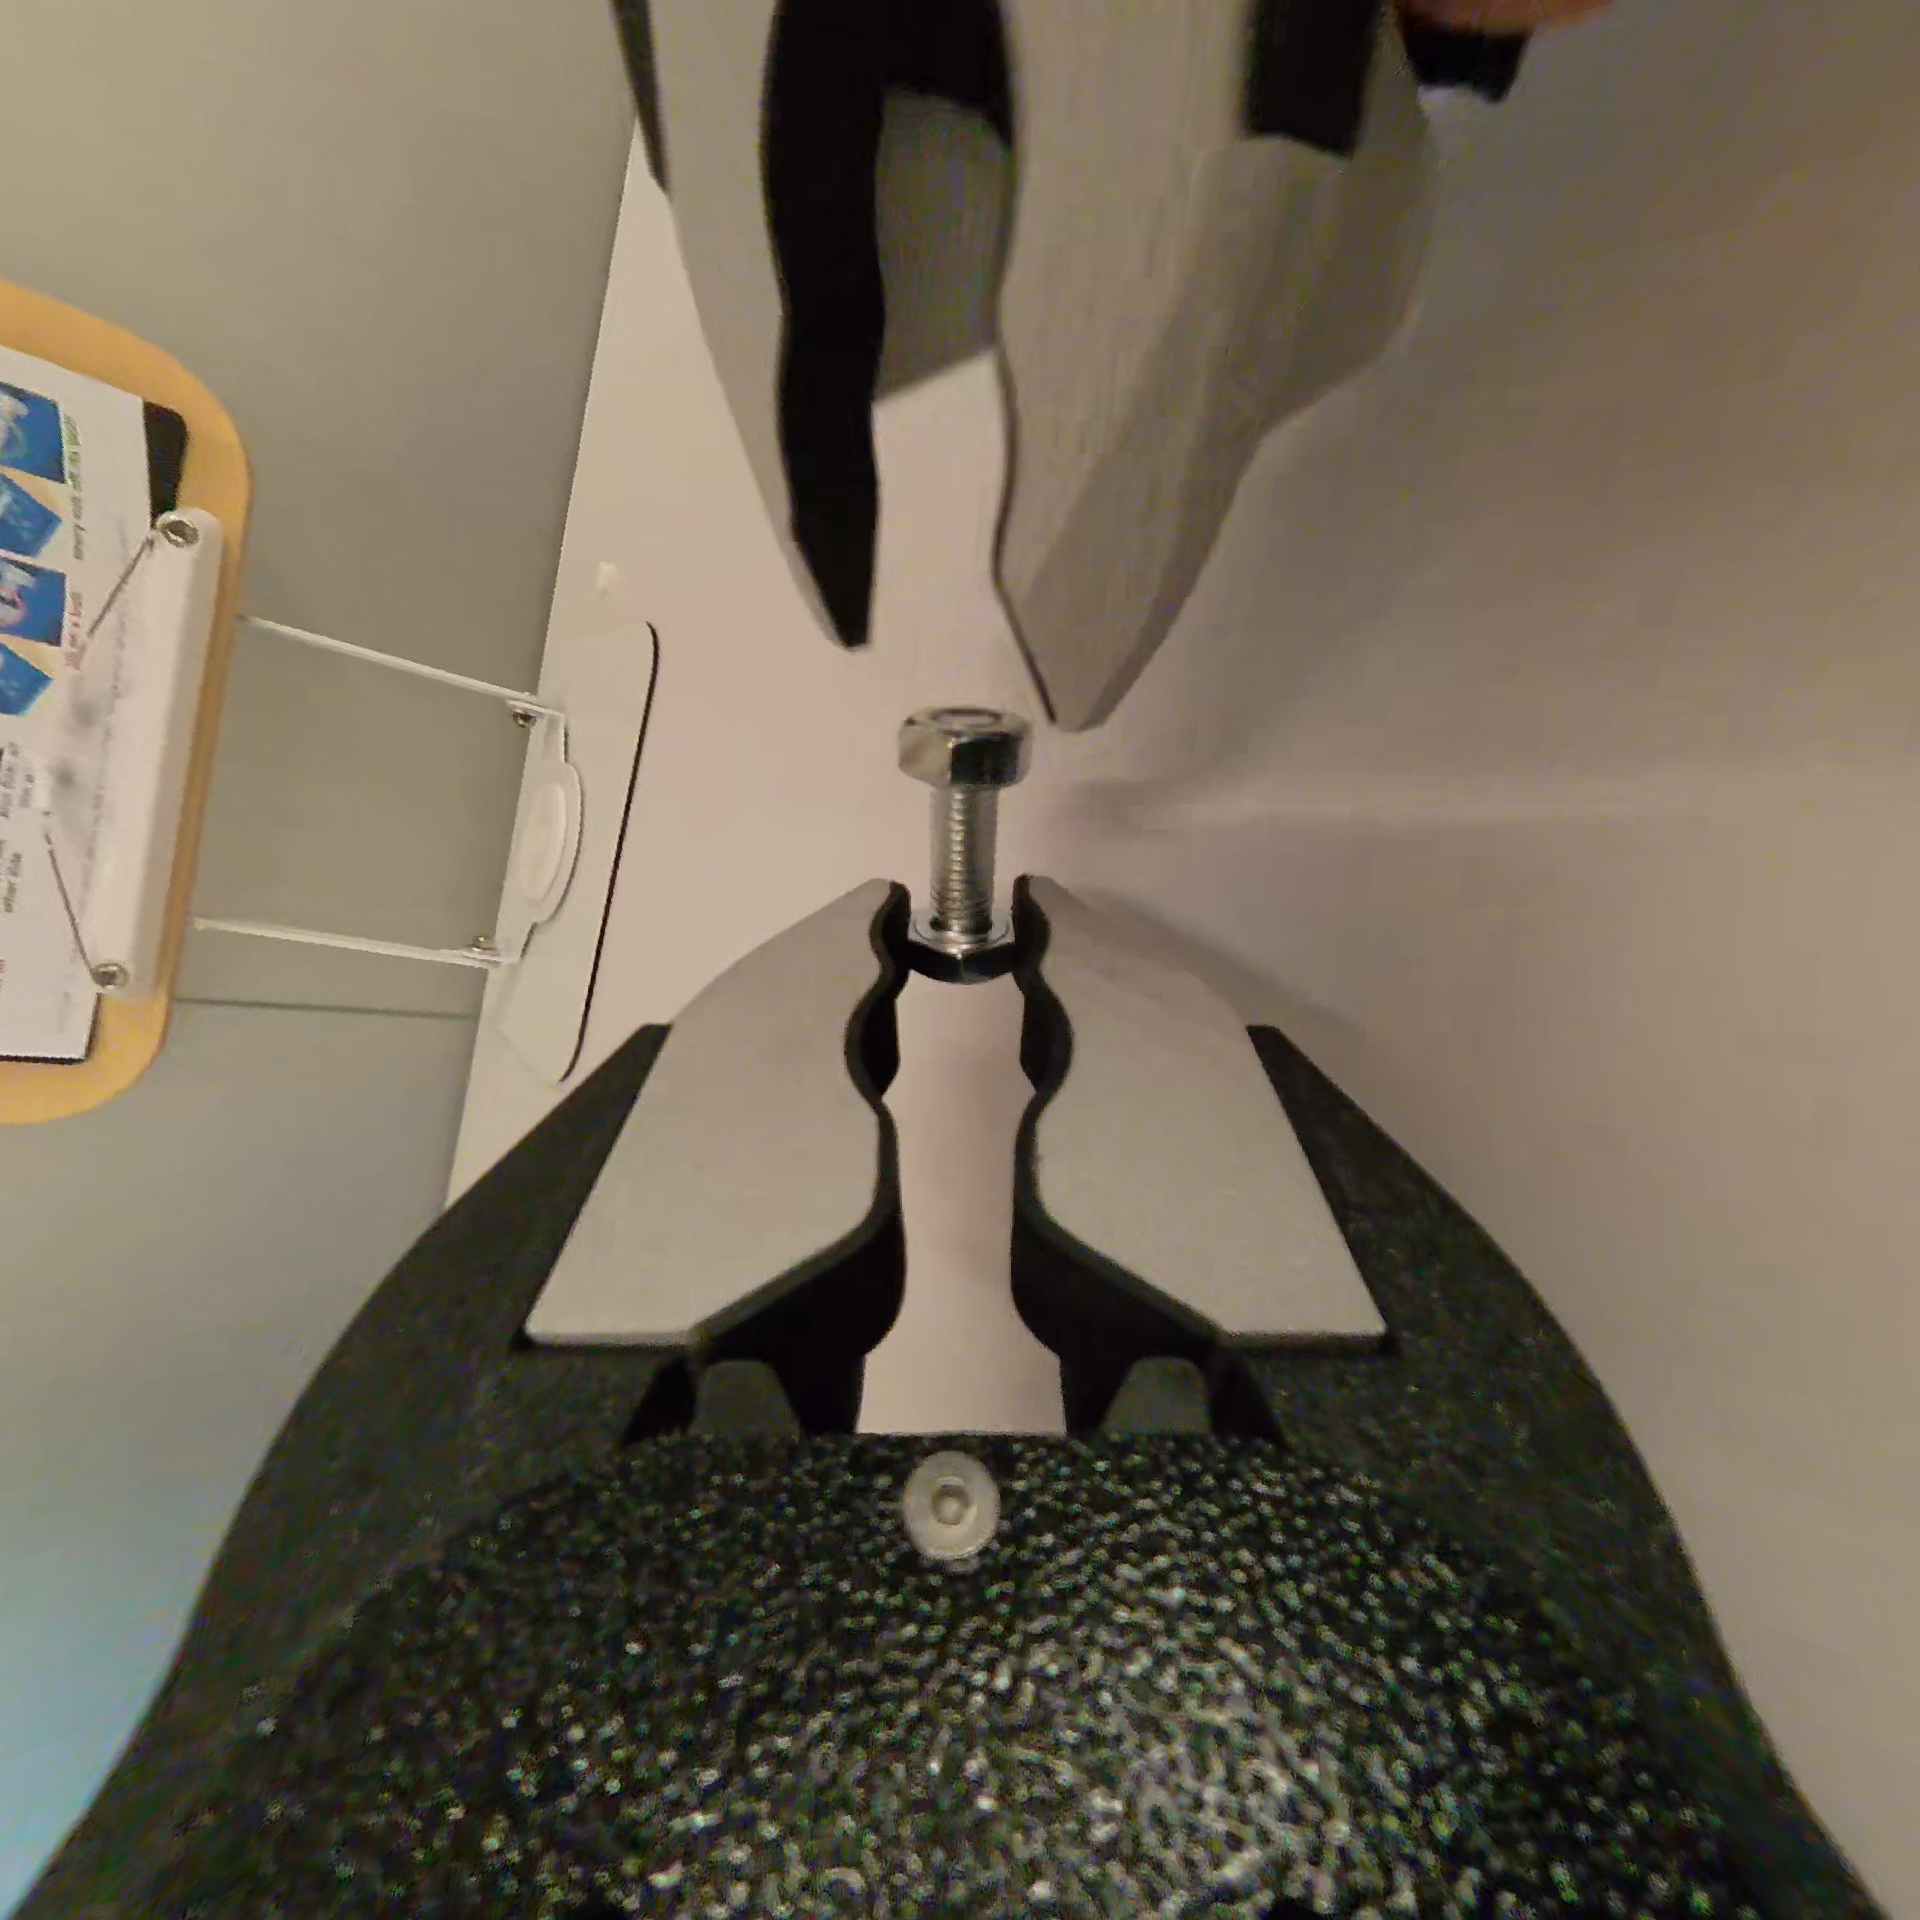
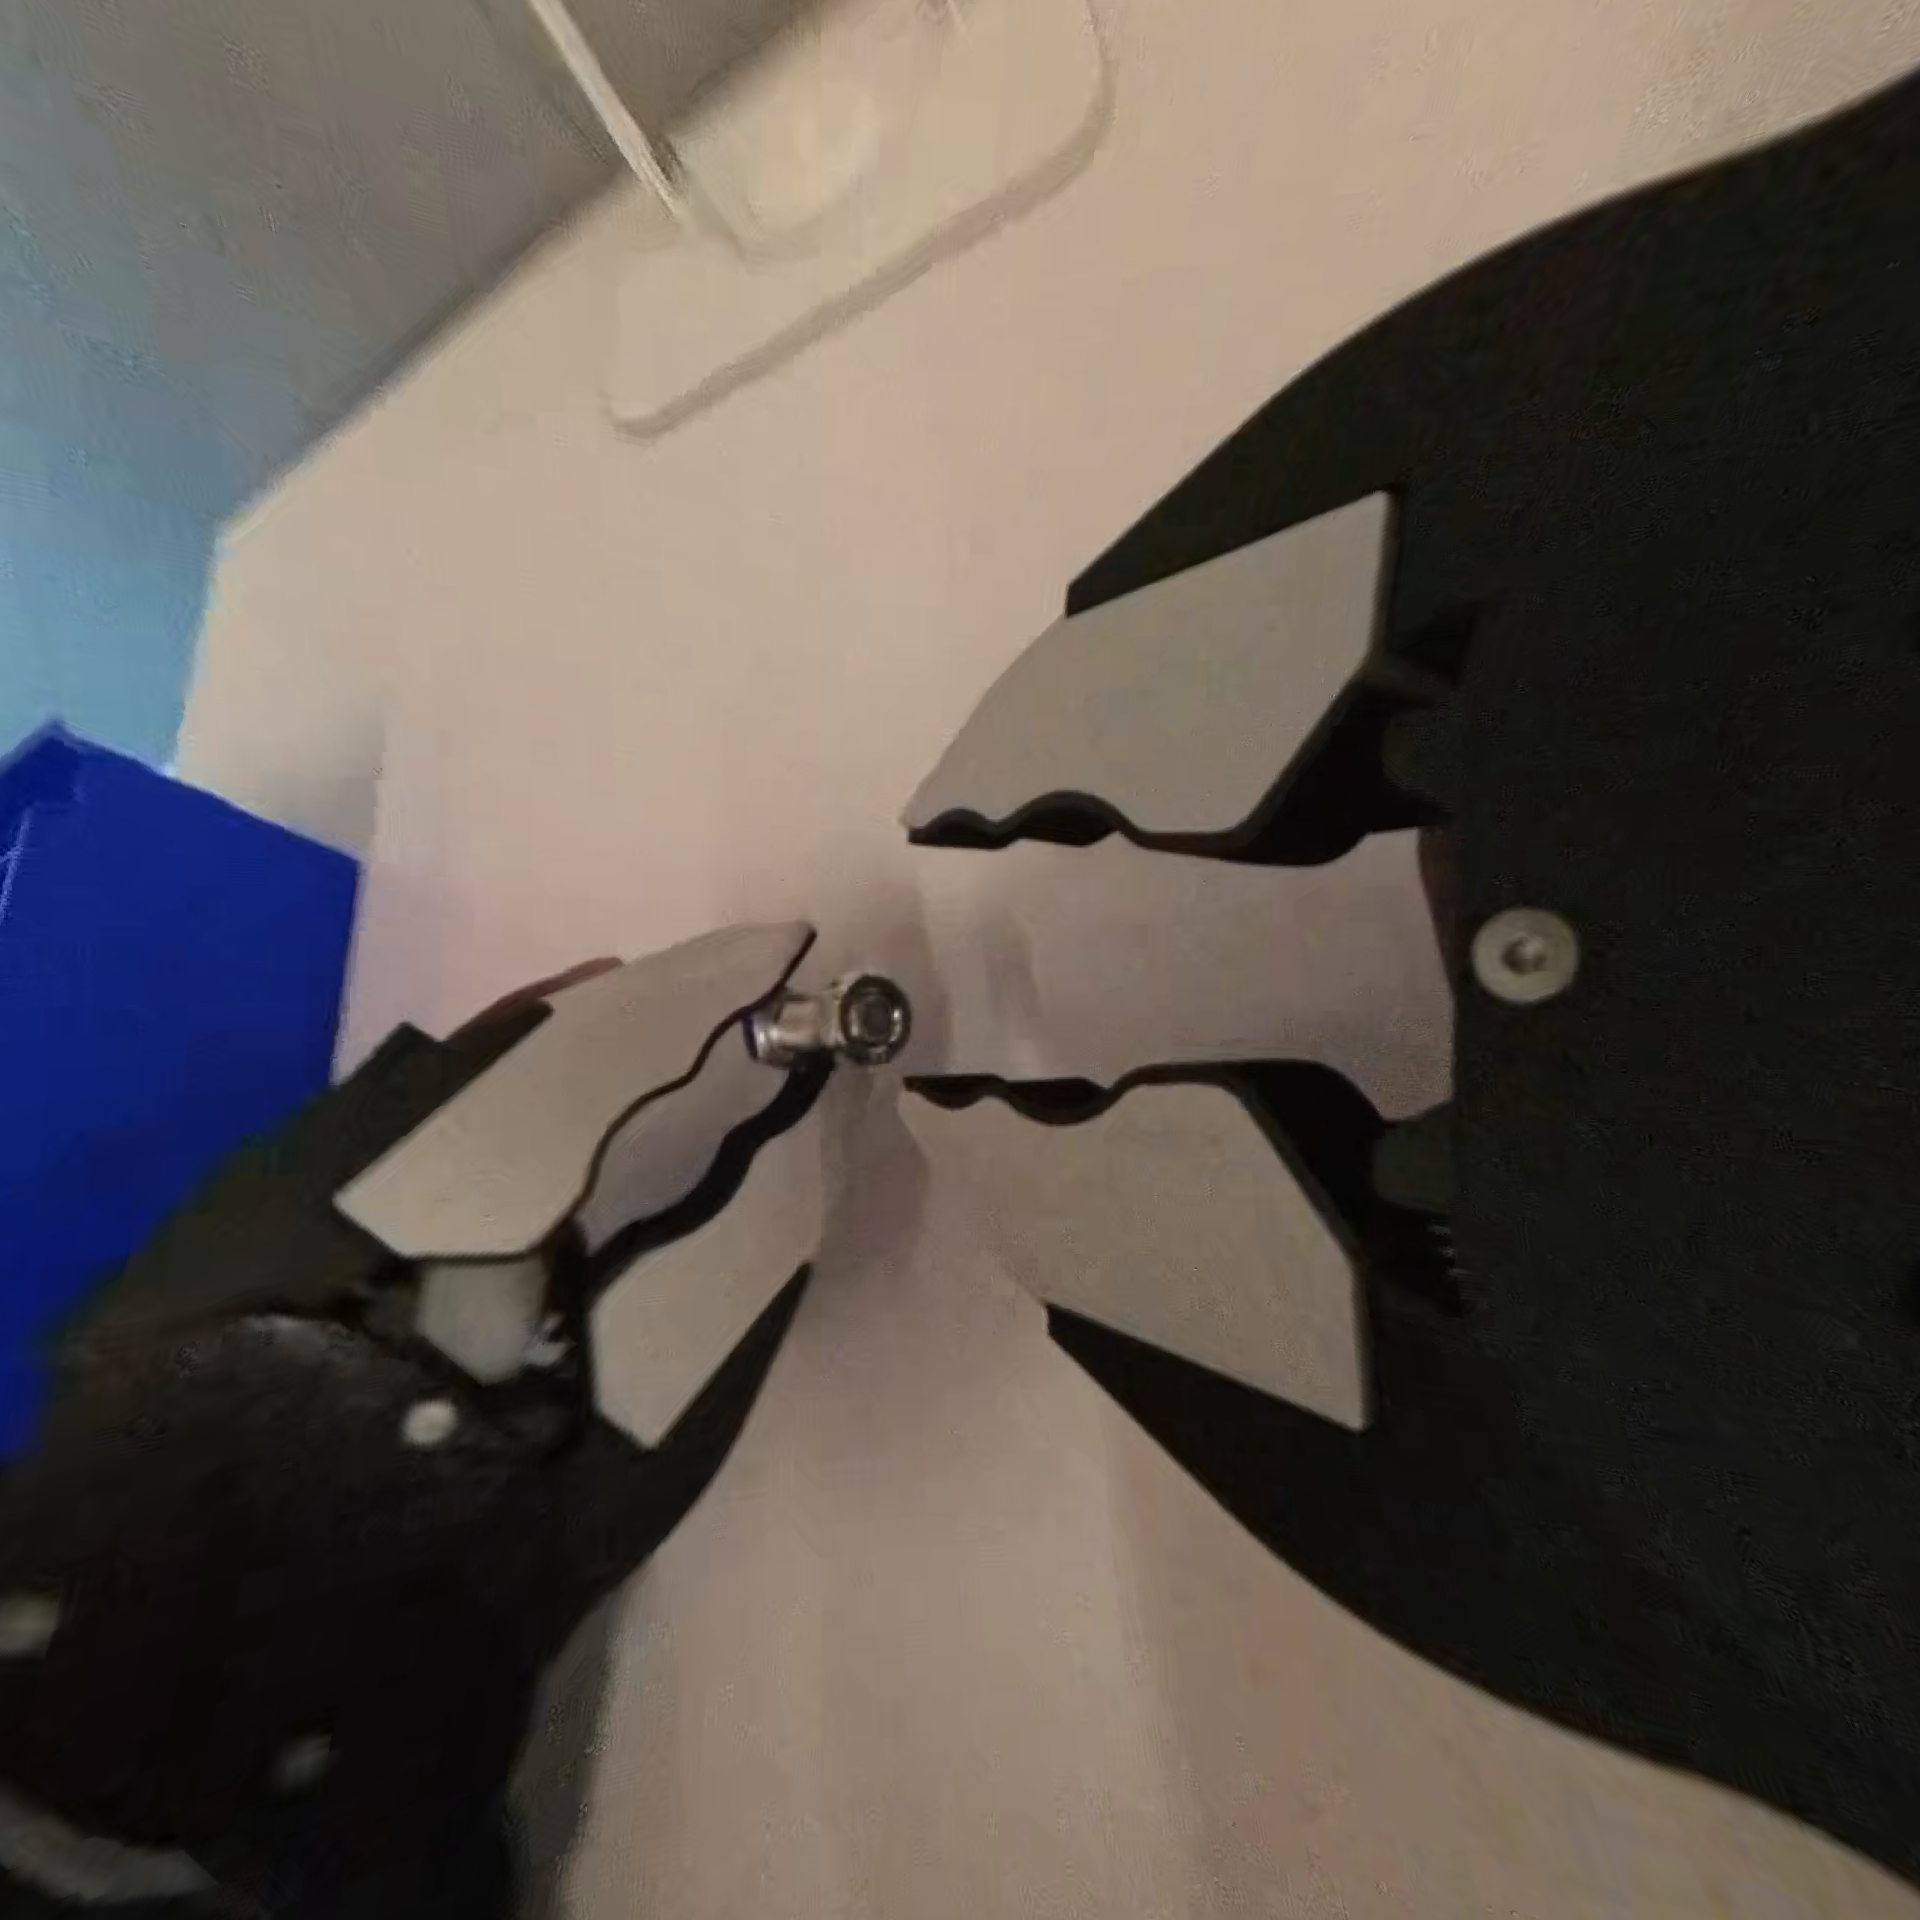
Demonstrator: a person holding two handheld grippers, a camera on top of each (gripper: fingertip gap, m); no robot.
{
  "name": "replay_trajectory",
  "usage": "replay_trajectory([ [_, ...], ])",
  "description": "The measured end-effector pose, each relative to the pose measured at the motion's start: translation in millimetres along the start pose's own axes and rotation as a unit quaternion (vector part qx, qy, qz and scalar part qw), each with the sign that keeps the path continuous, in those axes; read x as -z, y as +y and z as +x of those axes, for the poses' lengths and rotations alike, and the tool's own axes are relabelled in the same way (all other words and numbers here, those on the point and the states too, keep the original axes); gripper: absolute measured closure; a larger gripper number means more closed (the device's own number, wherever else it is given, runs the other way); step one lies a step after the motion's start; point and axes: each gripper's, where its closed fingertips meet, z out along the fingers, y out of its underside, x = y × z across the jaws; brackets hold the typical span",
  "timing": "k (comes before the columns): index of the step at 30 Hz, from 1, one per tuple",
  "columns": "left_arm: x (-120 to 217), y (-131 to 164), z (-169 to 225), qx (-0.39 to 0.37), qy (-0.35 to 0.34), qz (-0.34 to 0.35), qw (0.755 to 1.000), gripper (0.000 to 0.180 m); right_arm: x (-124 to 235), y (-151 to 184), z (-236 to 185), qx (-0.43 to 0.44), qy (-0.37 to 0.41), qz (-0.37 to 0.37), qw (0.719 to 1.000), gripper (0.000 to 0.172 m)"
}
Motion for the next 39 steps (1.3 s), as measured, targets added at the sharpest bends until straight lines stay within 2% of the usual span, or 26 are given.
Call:
replay_trajectory([
  [2, 0, 0, 0, 0.007, 0.005, 0.002, 1.0, 0.162, 1, 2, -3, 0.135, 0.031, -0.013, 0.99, 0.126],
  [4, 0, -2, 4, 0.007, 0.015, 0.007, 1.0, 0.162, -1, 4, -11, 0.208, 0.036, -0.02, 0.977, 0.127],
  [6, -1, -6, 10, 0.004, 0.03, 0.015, 0.999, 0.162, -3, 3, -17, 0.226, 0.036, -0.018, 0.973, 0.141],
  [7, -1, -8, 15, -0.001, 0.036, 0.017, 0.999, 0.162, -4, 2, -18, 0.222, 0.039, -0.018, 0.974, 0.153],
  [8, -2, -8, 16, -0.009, 0.034, 0.012, 0.999, 0.162, -5, 3, -19, 0.204, 0.033, -0.029, 0.978, 0.154],
  [10, -3, -5, 16, -0.032, 0.023, 0.0, 0.999, 0.162, -7, 10, -18, 0.075, 0.007, -0.061, 0.995, 0.154],
  [11, -4, -4, 14, -0.044, 0.014, -0.005, 0.999, 0.162, -8, 11, -20, -0.041, -0.017, -0.069, 0.997, 0.154],
  [13, -4, -3, 13, -0.071, 0.0, -0.014, 0.997, 0.162, -7, 7, -24, -0.275, -0.087, -0.056, 0.956, 0.154],
  [14, -4, -4, 11, -0.069, -0.004, -0.013, 0.998, 0.162, -6, 3, -24, -0.339, -0.119, -0.036, 0.932, 0.154],
  [15, -3, -6, 10, -0.056, -0.003, -0.008, 0.998, 0.162, -4, -1, -21, -0.364, -0.141, -0.012, 0.921, 0.152],
  [16, -2, -7, 8, -0.039, 0.001, -0.002, 0.999, 0.162, -1, -5, -17, -0.358, -0.15, 0.009, 0.922, 0.148],
  [18, -1, -4, 4, -0.008, 0.005, 0.0, 1.0, 0.162, 3, -10, -8, -0.265, -0.126, 0.031, 0.955, 0.131],
  [20, 0, -2, 3, 0.017, 0.016, 0.006, 1.0, 0.162, 5, -5, 1, -0.099, -0.052, 0.021, 0.994, 0.121],
  [21, 1, -1, 3, 0.025, 0.02, 0.008, 0.999, 0.162, 6, -2, 4, -0.004, -0.014, 0.009, 1.0, 0.118],
  [22, 1, -1, 4, 0.028, 0.024, 0.009, 0.999, 0.162, 6, 1, 4, 0.088, 0.016, -0.005, 0.996, 0.118],
  [24, 0, -2, 8, 0.023, 0.034, 0.009, 0.999, 0.162, 5, 4, -3, 0.235, 0.053, -0.023, 0.97, 0.122],
  [25, -1, -3, 11, 0.018, 0.039, 0.01, 0.999, 0.162, 3, 4, -7, 0.275, 0.062, -0.024, 0.959, 0.128],
  [27, -1, -8, 18, 0.004, 0.05, 0.016, 0.999, 0.162, -2, 5, -16, 0.289, 0.062, -0.027, 0.955, 0.152],
  [29, -3, -7, 19, -0.015, 0.042, 0.003, 0.999, 0.162, -4, 6, -19, 0.241, 0.046, -0.038, 0.969, 0.154],
  [30, -3, -6, 18, -0.023, 0.035, -0.001, 0.999, 0.162, -5, 8, -19, 0.18, 0.034, -0.05, 0.982, 0.154],
  [32, -3, -4, 14, -0.042, 0.015, -0.009, 0.999, 0.162, -7, 10, -21, -0.04, -0.014, -0.067, 0.997, 0.154],
  [34, -2, -4, 10, -0.056, 0.001, -0.013, 0.998, 0.162, -5, 6, -26, -0.256, -0.088, -0.053, 0.961, 0.154],
  [35, -2, -5, 9, -0.051, 0.0, -0.01, 0.999, 0.162, -3, 3, -27, -0.303, -0.118, -0.038, 0.945, 0.154],
  [36, -1, -6, 8, -0.039, 0.002, -0.005, 0.999, 0.162, -2, 1, -26, -0.31, -0.136, -0.026, 0.941, 0.152],
  [37, -1, -6, 7, -0.026, 0.005, -0.001, 1.0, 0.162, 0, 1, -24, -0.285, -0.138, -0.021, 0.948, 0.148],
  [39, 0, -5, 5, -0.004, 0.011, 0.001, 1.0, 0.162, 1, 6, -13, -0.16, -0.083, -0.029, 0.983, 0.133],
])
